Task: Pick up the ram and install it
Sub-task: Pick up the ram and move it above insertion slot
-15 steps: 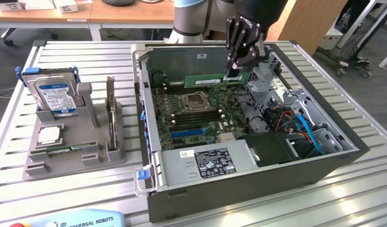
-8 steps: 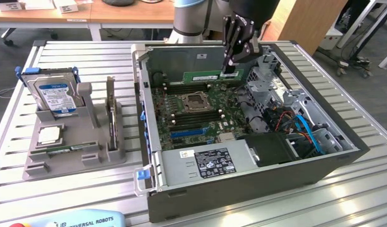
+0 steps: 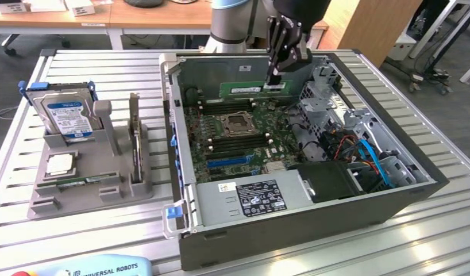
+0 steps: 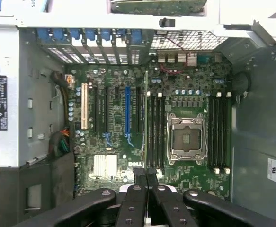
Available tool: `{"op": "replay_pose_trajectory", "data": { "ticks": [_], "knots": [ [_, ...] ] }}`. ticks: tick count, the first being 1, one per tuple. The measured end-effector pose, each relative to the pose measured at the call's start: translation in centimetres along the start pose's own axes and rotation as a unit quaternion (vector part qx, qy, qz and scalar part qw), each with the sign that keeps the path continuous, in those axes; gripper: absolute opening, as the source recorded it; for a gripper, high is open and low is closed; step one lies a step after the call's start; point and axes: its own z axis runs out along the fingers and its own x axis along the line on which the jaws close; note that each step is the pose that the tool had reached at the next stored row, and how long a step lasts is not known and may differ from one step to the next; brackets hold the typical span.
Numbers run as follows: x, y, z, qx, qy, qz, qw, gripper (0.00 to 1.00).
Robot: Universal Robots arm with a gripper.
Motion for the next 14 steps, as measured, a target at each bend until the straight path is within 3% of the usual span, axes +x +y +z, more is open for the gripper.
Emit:
{"op": "replay_pose_trajectory", "data": {
  "ticks": [8, 14],
  "knots": [
    [-1.5, 0.0, 0.37, 0.0001, -0.0004, 0.007, 1.0, 0.11],
    [-1.6, 0.0, 0.49, 0.0002, -0.0005, 0.008, 1.0, 0.11]
  ]
}}
